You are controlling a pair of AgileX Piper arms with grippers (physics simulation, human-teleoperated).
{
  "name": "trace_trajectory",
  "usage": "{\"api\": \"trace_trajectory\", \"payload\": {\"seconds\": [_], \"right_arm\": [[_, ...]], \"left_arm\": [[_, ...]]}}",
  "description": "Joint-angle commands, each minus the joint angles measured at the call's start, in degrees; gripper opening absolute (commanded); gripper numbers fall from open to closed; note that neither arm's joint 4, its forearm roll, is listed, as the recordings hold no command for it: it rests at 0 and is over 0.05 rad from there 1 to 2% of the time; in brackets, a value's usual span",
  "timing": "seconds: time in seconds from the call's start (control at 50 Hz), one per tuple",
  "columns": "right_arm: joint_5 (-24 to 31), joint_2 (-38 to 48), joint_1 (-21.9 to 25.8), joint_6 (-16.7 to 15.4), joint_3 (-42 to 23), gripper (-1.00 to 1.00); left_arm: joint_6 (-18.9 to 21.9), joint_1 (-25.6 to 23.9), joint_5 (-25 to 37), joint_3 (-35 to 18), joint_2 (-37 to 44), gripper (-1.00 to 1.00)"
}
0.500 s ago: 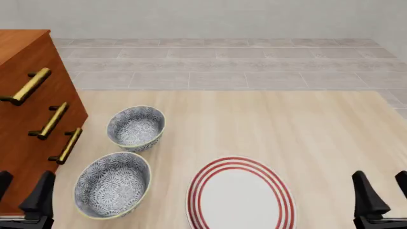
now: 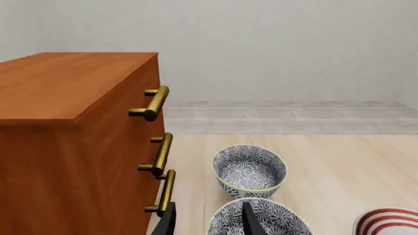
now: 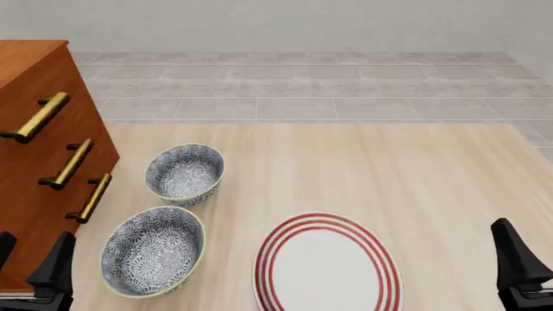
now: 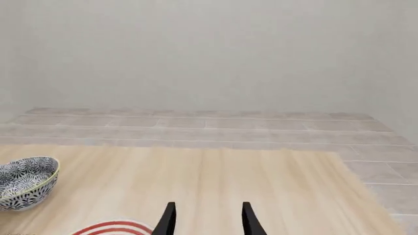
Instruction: Put the bowl at the front on the plate.
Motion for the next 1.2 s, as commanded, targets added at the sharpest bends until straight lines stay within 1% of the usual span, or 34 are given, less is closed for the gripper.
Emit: {"api": "trace_trajectory", "payload": {"seconds": [0.02,0.04,0.08,0.1,0.12,0.14,0.18,0.22,0.24,0.26,0.28,0.3,0.32,0.4,0.44,0.48,0.56,0.58,0.6,0.68,0.78,0.82,0.84,0.88,0.9,1.04,1.08,1.1,1.14,1.18,1.2], "right_arm": [[1.8,3.4,4.6,-1.9,-5.6,1.0],[1.4,4.4,5.2,-2.2,-5.9,1.0],[0.9,6.2,6.2,-1.6,-6.4,1.0],[0.8,6.9,7.2,-2.7,-6.8,1.0],[1.1,8.7,9.1,-2.1,-7.9,1.0],[1.1,9.2,9.6,-2.5,-8.3,1.0],[1.3,12.0,11.3,-1.1,-9.5,1.0],[1.6,14.4,12.2,-0.7,-10.7,1.0],[2.2,16.9,13.5,0.7,-12.8,1.0],[2.2,16.9,13.5,0.7,-12.8,1.0],[3.5,19.4,15.1,1.8,-15.3,1.0],[4.0,20.1,16.0,1.6,-16.4,1.0],[5.8,21.8,17.8,1.2,-19.2,1.0],[8.1,24.3,20.2,1.5,-22.3,1.0],[8.8,25.6,20.9,2.3,-23.3,1.0],[9.2,26.5,21.5,1.7,-24.0,1.0],[9.8,29.6,22.5,2.3,-25.2,1.0],[10.1,30.5,22.8,3.3,-25.6,1.0],[10.5,30.9,23.3,2.9,-26.2,1.0],[12.5,33.9,25.1,4.6,-28.9,1.0],[14.5,36.6,25.8,4.8,-31.7,1.0],[15.2,37.3,26.5,4.3,-32.7,1.0],[16.2,38.8,27.1,4.9,-33.8,1.0],[16.8,39.7,27.4,5.0,-34.8,1.0],[17.5,40.9,28.3,5.6,-35.5,1.0],[20.4,45.0,31.1,5.7,-39.6,1.0],[20.7,45.4,31.5,5.7,-39.9,1.0],[21.2,46.7,33.1,6.0,-40.6,1.0],[21.4,47.8,33.7,6.3,-41.0,1.0],[21.8,49.5,34.6,7.6,-41.2,1.0],[21.7,49.9,35.0,7.1,-41.4,1.0]], "left_arm": [[0.0,0.0,0.0,0.0,0.0,1.0],[0.0,0.0,0.0,0.0,0.0,1.0],[0.0,0.0,0.0,0.0,0.0,1.0],[0.0,0.0,0.0,0.0,0.0,1.0],[0.0,0.0,0.0,0.0,0.0,1.0],[0.0,0.0,0.0,0.0,0.0,1.0],[0.0,0.0,0.0,0.0,0.0,1.0],[0.0,0.0,0.0,0.0,0.0,1.0],[0.0,0.0,0.0,0.0,0.0,1.0],[0.0,0.0,0.0,0.0,0.0,1.0],[0.0,0.0,0.0,0.0,0.0,1.0],[0.0,0.0,0.0,0.0,0.0,1.0],[0.0,0.0,0.0,0.0,0.0,1.0],[0.0,0.0,0.0,0.0,0.0,1.0],[0.0,0.0,0.0,0.0,0.0,1.0],[0.0,0.0,0.0,0.0,0.0,1.0],[0.0,0.0,0.0,0.0,0.0,1.0],[0.0,0.0,0.0,0.0,0.0,1.0],[0.0,0.0,0.0,0.0,0.0,1.0],[0.0,0.0,0.0,0.0,0.0,1.0],[0.0,0.0,0.0,0.0,0.0,1.0],[0.0,0.0,0.0,0.0,0.0,1.0],[0.0,0.0,0.0,0.0,0.0,1.0],[0.0,0.0,0.0,0.0,0.0,1.0],[0.0,0.0,0.0,0.0,0.0,1.0],[0.0,0.0,0.0,0.0,0.0,1.0],[0.0,0.0,0.0,0.0,0.0,1.0],[0.0,0.0,0.0,0.0,0.0,1.0],[0.0,0.0,0.0,0.0,0.0,1.0],[0.0,0.0,0.0,0.0,0.0,1.0],[0.0,0.0,0.0,0.0,0.0,1.0]]}}
